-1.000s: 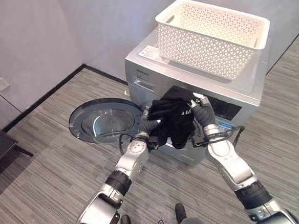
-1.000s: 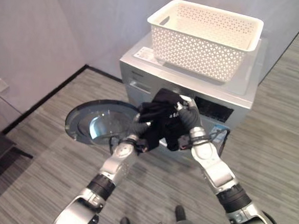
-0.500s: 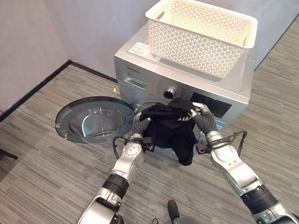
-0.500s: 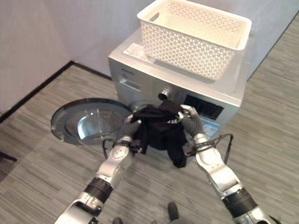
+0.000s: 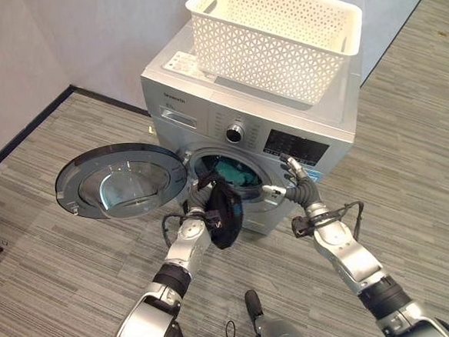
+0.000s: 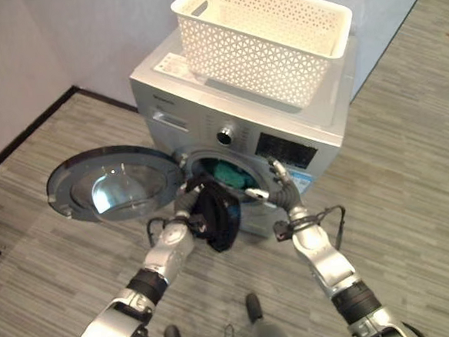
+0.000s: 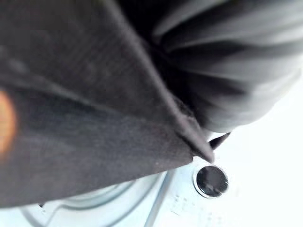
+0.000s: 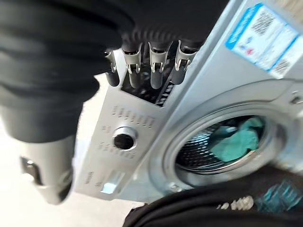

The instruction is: Grab the laundry basket,head to the washer,open it,put in the laundry and shut it.

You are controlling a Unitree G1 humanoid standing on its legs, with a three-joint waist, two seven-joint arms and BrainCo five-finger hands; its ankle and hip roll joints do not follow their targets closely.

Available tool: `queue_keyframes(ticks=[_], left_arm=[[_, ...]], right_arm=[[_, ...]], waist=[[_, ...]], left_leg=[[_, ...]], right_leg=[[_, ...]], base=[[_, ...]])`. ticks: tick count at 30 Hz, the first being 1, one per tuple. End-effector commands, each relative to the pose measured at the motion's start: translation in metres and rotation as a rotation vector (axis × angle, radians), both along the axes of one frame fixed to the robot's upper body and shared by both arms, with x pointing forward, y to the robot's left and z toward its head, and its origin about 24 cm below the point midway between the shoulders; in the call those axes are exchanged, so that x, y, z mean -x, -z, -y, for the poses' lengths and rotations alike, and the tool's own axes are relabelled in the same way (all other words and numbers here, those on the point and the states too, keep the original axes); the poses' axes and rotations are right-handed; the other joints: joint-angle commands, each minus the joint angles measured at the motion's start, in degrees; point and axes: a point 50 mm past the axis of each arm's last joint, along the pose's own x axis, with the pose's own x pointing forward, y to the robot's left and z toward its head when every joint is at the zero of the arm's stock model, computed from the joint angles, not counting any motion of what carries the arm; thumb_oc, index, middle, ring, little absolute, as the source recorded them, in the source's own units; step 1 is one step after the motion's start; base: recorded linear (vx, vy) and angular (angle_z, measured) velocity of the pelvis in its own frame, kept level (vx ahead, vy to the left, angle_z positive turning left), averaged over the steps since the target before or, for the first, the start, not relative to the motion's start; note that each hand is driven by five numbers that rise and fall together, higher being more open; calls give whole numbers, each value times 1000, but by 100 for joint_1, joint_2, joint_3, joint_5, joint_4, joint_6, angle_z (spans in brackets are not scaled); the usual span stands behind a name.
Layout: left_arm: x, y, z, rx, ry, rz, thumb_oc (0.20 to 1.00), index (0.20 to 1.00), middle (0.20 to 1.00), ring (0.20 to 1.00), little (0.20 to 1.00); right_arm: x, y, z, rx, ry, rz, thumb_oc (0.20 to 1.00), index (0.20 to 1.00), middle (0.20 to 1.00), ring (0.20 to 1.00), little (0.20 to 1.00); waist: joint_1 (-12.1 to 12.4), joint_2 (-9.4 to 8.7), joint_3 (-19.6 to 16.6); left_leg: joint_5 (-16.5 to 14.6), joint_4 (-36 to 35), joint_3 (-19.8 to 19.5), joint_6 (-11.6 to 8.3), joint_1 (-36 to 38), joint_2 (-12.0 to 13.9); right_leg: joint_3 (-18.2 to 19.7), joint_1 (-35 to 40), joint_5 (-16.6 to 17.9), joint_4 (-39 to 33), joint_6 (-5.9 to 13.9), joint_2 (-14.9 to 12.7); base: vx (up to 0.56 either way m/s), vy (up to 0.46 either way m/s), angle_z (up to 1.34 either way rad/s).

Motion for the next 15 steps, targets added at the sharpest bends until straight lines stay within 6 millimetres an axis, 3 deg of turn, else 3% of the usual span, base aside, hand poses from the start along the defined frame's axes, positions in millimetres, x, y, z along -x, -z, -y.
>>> queue_keyframes(ticks=[1, 6, 8, 10, 13, 15], left_arm=[[-21, -45, 24, 76, 22, 172, 200, 200, 200, 200, 200], [-21, -45, 29, 96, 23, 175, 200, 200, 200, 200, 200], [-21, -47, 34, 111, 25, 187, 200, 200, 200, 200, 200], [-21, -47, 34, 114, 25, 187, 200, 200, 200, 200, 200], [-23, -54, 42, 143, 35, 202, 200, 200, 200, 200, 200], [-24, -60, 46, 151, 41, 222, 200, 200, 200, 200, 200]], right_arm=[[-9, -21, 19, 17, 24, 108, 1000, 1000, 1000, 1000, 1000], [7, 18, 40, 51, 83, -35, 1000, 1000, 1000, 1000, 1000], [25, 64, 51, 40, 160, -208, 1000, 1000, 1000, 1000, 1000], [30, 74, 52, 20, 180, -250, 1000, 1000, 1000, 1000, 1000], [55, 124, 68, -28, 325, -470, 1000, 1000, 1000, 1000, 1000], [68, 143, 72, -8, 358, -565, 1000, 1000, 1000, 1000, 1000]], waist=[[143, -32, 191], [68, -97, 330], [9, -126, 474], [-15, -141, 483], [-77, -207, 614], [-99, -234, 684]], left_leg=[[-865, 61, -6, -16, 592, 69], [-819, 61, -33, -42, 446, 87], [-799, 61, -16, -52, 402, 101], [-778, 61, -4, -54, 361, 96], [-733, 61, 28, -77, 234, 127], [-709, 61, 30, -88, 146, 144]], right_leg=[[-540, -39, -283, 53, 245, -323], [-552, -176, -260, 53, 246, -309], [-556, -242, -246, 53, 256, -286], [-546, -292, -231, 53, 260, -289], [-526, -431, -190, 53, 272, -257], [-529, -523, -170, 53, 270, -252]], base=[[0, 0, 0], [-31, -31, -1], [-55, -38, 0], [-39, -15, -1], [-50, -39, -7], [-51, -38, -3]])
